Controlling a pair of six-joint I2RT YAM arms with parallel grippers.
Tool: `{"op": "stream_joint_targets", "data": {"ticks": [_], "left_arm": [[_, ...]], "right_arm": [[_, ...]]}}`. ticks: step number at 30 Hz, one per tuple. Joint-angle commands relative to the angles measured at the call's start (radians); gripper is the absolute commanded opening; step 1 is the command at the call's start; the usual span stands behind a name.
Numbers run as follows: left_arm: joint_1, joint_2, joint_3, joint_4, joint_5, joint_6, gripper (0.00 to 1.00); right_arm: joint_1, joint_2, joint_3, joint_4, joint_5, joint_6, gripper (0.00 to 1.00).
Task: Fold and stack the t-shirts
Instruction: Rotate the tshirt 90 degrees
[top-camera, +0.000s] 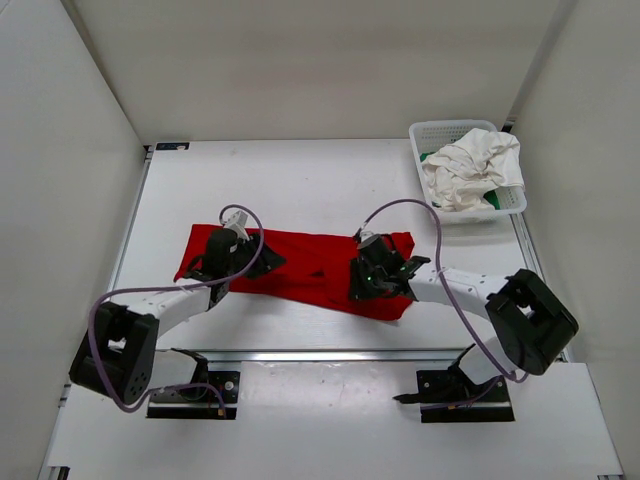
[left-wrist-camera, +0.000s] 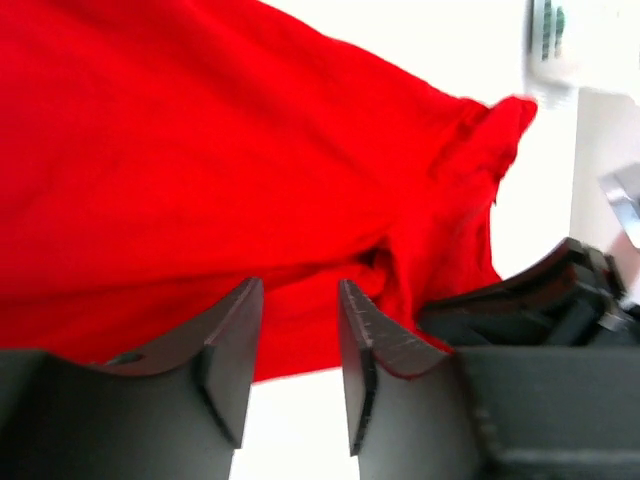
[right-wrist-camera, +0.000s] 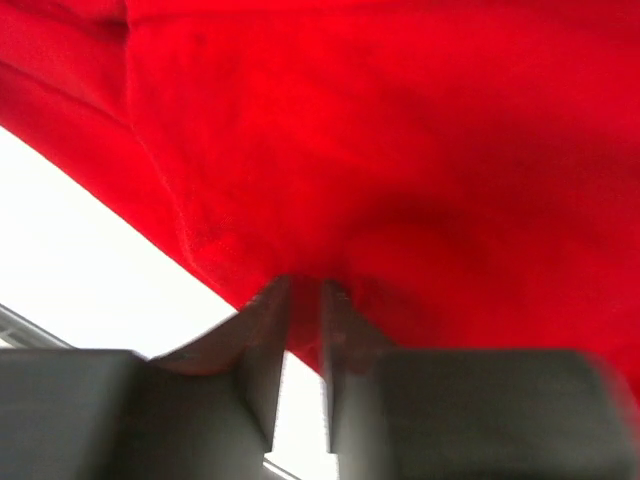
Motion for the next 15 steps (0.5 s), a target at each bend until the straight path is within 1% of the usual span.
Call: {"op": "stream_joint_targets", "data": {"ticks": [1,2,3,4,5,6,7,9,10,11,13,14,15], "left_arm": [[0.071,0.054,0.025,0.037,0.016,-0.021,0.46],[0.09,0.082,0.018,0.06,0.077,-0.067,0.45],[0.116,0.096,0.008,0.109,0.106,-0.082,0.44],[0.102,0.091,0.007,0.102,0.116,-0.082,0.44],[0.089,0.084,0.031,0.08,0.089,-0.051,0.44],[0.05,0.068,0.04,0.039,0.07,-0.032,0.44],[0.014,0.053,0.071,-0.004,0.04,0.003,0.45],[-0.032,0.013,0.114,-0.044,0.022,0.046,0.45],[-0.056,-0.017,0.151,-0.091,0.038,0.08,0.45],[-0.057,-0.025,0.154,-0.104,0.068,0.085,0.45],[-0.051,-0.051,0.165,-0.13,0.105,0.094,0.46],[-0.047,-0.062,0.165,-0.151,0.126,0.108,0.46],[-0.039,-0.074,0.175,-0.177,0.136,0.117,0.46]], "right_arm": [[-0.068,-0.088,0.063,-0.056,0.033,-0.056,0.21],[-0.092,-0.127,0.049,-0.047,0.014,-0.053,0.22],[-0.139,-0.139,0.024,-0.021,-0.01,-0.05,0.23],[-0.176,-0.161,0.015,0.008,-0.023,-0.045,0.23],[-0.2,-0.153,-0.009,0.019,-0.027,-0.039,0.19],[-0.233,-0.139,-0.017,0.037,-0.035,-0.05,0.15],[-0.25,-0.104,-0.019,0.053,-0.046,-0.045,0.11],[-0.279,-0.012,-0.017,0.093,-0.06,-0.05,0.07],[-0.291,0.056,0.009,0.146,-0.057,-0.045,0.04],[-0.299,0.107,0.018,0.163,-0.061,-0.044,0.02],[-0.319,0.204,0.108,0.173,-0.081,-0.041,0.0],[-0.331,0.285,0.151,0.174,-0.095,-0.054,0.0],[-0.336,0.381,0.265,0.154,-0.101,-0.055,0.0]]}}
